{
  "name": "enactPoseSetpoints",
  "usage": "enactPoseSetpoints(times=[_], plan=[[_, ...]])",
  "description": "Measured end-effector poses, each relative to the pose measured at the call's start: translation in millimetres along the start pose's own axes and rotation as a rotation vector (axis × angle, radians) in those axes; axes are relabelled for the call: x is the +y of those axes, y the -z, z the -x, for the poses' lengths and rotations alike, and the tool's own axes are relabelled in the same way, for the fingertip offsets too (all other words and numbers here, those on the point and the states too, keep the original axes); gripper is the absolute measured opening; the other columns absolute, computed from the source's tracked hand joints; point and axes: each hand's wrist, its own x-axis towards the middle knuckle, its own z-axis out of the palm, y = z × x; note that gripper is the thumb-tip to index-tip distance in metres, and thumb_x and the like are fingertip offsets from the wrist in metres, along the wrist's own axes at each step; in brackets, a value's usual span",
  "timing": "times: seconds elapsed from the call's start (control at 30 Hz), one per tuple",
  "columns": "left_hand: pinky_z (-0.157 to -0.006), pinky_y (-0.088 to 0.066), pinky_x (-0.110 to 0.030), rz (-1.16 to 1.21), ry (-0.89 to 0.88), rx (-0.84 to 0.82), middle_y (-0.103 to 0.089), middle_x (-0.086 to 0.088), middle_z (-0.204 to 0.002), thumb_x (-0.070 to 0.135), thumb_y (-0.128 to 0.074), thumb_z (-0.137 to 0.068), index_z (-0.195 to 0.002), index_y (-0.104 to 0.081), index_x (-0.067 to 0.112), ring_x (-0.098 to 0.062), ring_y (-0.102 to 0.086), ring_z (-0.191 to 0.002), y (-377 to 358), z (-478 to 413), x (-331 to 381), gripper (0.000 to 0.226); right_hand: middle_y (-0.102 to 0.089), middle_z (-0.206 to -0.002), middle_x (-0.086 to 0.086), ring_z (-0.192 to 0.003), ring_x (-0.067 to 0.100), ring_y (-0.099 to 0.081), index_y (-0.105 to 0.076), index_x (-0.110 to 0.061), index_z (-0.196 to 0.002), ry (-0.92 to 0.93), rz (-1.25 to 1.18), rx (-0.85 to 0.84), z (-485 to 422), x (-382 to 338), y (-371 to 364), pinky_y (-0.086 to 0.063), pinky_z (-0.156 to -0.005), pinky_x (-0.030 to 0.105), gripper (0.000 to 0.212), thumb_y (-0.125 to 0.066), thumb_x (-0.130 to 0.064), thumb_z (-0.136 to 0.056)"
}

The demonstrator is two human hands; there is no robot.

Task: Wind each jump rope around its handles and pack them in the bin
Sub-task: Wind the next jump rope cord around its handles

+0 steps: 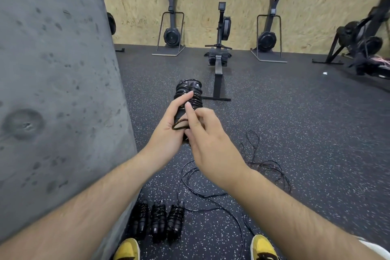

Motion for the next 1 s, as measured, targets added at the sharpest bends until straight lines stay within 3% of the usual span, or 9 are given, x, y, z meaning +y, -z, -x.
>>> enactPoseSetpoints(times=[0.1,0.23,0.3,0.37,0.57,0.73,0.8,0.87,1.0], plan=[[-0.080,-0.056,-0.026,-0.031,0.030,-0.026,-0.072,-0.005,-0.115,-0.006,-0.043,-0.101,-0.140,-0.050,0.036,-0.013,-0.069,-0.100,3,2,1,0.059,-0.036,-0.128,0.007,-0.108,0.032,-0.051,-0.026,0.001,-0.155,0.000,-0.038,-0.056,1,3,-6,-0.049,-0.094,0.042,0.067,-0.053,-0.001,-0.094],[-0.104,-0.049,-0.037,-0.021,0.067,-0.031,-0.067,0.004,-0.131,0.009,-0.048,-0.105,-0.139,-0.051,0.043,-0.015,-0.063,-0.122,4,3,-2,0.047,-0.045,-0.120,0.010,-0.106,0.030,-0.050,-0.027,-0.003,-0.155,-0.027,-0.136,-0.103,-1,12,-7,-0.054,-0.084,0.045,0.067,-0.044,0.003,-0.091],[-0.094,-0.055,-0.039,0.059,0.100,0.000,-0.066,0.004,-0.131,0.017,-0.047,-0.107,-0.137,-0.053,0.043,-0.016,-0.066,-0.114,5,0,-6,0.040,-0.049,-0.117,0.009,-0.104,0.026,-0.052,-0.029,-0.002,-0.155,-0.068,-0.203,-0.060,-4,21,-7,-0.053,-0.087,0.044,0.062,-0.039,-0.001,-0.093],[-0.071,-0.058,-0.041,0.184,0.174,0.042,-0.066,-0.009,-0.127,0.024,-0.046,-0.106,-0.134,-0.056,0.046,-0.024,-0.071,-0.092,9,-4,-7,0.037,-0.049,-0.113,0.000,-0.101,0.018,-0.051,-0.025,-0.004,-0.156,-0.143,-0.247,-0.027,-9,32,-5,-0.050,-0.091,0.041,0.064,-0.040,0.001,-0.094],[-0.068,-0.057,-0.044,0.262,0.257,0.079,-0.063,-0.016,-0.126,0.036,-0.050,-0.099,-0.129,-0.058,0.052,-0.033,-0.071,-0.085,30,-3,-7,0.036,-0.051,-0.099,-0.012,-0.093,0.003,-0.046,-0.005,-0.024,-0.160,-0.119,-0.216,-0.225,-17,44,-6,-0.042,-0.085,0.019,0.080,-0.042,0.000,-0.093],[-0.063,-0.057,-0.043,0.323,0.340,0.078,-0.062,-0.023,-0.122,0.014,-0.035,-0.108,-0.128,-0.061,0.048,-0.035,-0.070,-0.083,48,7,-13,0.047,-0.052,-0.097,-0.037,-0.094,-0.006,-0.054,-0.033,-0.040,-0.143,-0.171,-0.327,-0.224,-21,37,-12,-0.041,-0.086,0.010,0.053,-0.045,-0.009,-0.100],[-0.063,-0.056,-0.044,0.325,0.359,0.042,-0.064,-0.022,-0.120,0.003,-0.029,-0.103,-0.127,-0.062,0.047,-0.036,-0.069,-0.083,51,11,-15,0.061,-0.052,-0.094,-0.032,-0.092,-0.006,-0.051,-0.037,-0.041,-0.140,-0.170,-0.297,-0.250,-21,31,-17,-0.038,-0.083,0.010,0.050,-0.042,-0.011,-0.100],[-0.065,-0.056,-0.045,0.324,0.360,0.058,-0.066,-0.019,-0.120,-0.002,-0.027,-0.100,-0.126,-0.063,0.048,-0.037,-0.070,-0.084,55,13,-16,0.067,-0.050,-0.095,-0.021,-0.091,-0.001,-0.049,-0.043,-0.027,-0.145,-0.157,-0.238,-0.271,-21,27,-23,-0.041,-0.082,0.019,0.051,-0.042,-0.008,-0.097],[-0.069,-0.057,-0.049,0.385,0.323,0.068,-0.068,-0.013,-0.111,0.001,-0.051,-0.091,-0.129,-0.062,0.045,-0.037,-0.068,-0.084,61,14,-19,0.059,-0.050,-0.094,-0.011,-0.086,0.012,-0.051,-0.049,-0.015,-0.143,-0.103,-0.189,-0.267,-35,32,-33,-0.046,-0.076,0.031,0.044,-0.036,-0.022,-0.101]])
